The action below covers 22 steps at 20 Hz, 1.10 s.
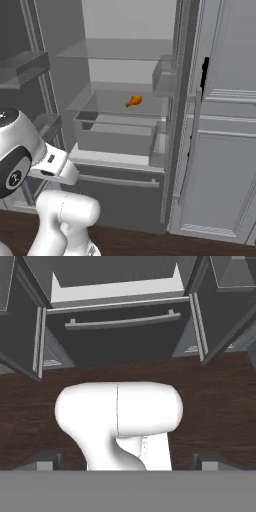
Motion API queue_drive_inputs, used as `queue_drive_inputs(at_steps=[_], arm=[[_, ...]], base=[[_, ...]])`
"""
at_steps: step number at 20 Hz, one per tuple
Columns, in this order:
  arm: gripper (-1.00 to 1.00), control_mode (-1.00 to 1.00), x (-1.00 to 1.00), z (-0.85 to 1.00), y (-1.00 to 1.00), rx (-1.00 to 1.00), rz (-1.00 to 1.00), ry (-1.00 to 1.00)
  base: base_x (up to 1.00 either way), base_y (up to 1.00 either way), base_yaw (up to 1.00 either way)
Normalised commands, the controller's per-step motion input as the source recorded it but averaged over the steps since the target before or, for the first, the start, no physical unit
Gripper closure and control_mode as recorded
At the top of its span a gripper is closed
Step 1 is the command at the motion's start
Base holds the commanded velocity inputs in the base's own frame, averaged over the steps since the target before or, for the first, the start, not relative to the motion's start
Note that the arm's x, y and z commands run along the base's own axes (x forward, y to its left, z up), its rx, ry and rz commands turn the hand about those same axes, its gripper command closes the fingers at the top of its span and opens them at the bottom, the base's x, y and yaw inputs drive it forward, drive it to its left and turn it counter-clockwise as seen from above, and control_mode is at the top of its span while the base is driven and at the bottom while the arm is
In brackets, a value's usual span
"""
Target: Place one lemon and one chicken drumstick in each tupperware on the nearby counter, to pack two identical lunches.
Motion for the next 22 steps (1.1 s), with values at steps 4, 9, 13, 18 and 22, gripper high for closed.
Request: queue_drive_inputs(at_steps=[4,9,13,18,22], arm=[[-1.0,1.0,0.0,0.0,0.0,0.0,0.0,0.0],[-1.0,1.0,0.0,0.0,0.0,0.0,0.0,0.0],[-1.0,1.0,0.0,0.0,0.0,0.0,0.0,0.0],[-1.0,1.0,0.0,0.0,0.0,0.0,0.0,0.0],[-1.0,1.0,0.0,0.0,0.0,0.0,0.0,0.0]], base=[[0.74,-0.14,0.0],[0.51,0.01,0.0],[0.66,0.0,0.0],[0.44,0.0,0.0],[0.53,0.0,0.0]])
